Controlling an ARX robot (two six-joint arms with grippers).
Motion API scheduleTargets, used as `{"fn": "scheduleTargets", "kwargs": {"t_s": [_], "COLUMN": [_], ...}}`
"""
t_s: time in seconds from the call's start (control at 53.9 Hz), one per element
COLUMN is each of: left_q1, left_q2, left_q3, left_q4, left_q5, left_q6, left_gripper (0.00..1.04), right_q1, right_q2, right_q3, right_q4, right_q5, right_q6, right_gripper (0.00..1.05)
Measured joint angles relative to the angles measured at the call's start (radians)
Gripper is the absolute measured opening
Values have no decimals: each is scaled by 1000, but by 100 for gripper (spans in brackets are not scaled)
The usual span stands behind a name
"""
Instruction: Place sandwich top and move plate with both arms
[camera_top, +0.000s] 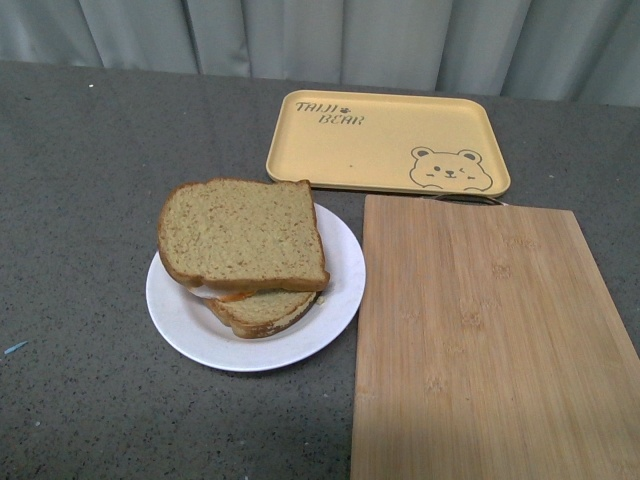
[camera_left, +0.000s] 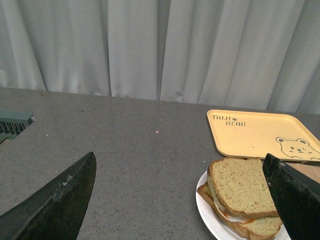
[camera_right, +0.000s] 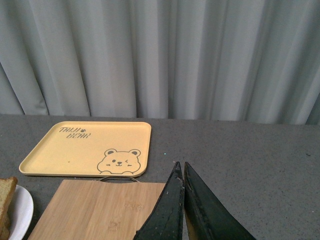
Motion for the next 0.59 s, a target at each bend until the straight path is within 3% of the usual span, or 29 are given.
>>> {"fn": "scheduleTargets", "kwargs": {"t_s": [0.593], "left_q1": [0], "left_q2": [0], "left_q3": [0], "left_q4": [0], "left_q5": [0], "left_q6": [0], "left_gripper": [98], "right_q1": [0], "right_q2": [-267], "right_q3": [0], "right_q4": [-254], "right_q5": [-2], "right_q6": [0], "right_gripper": [1]}}
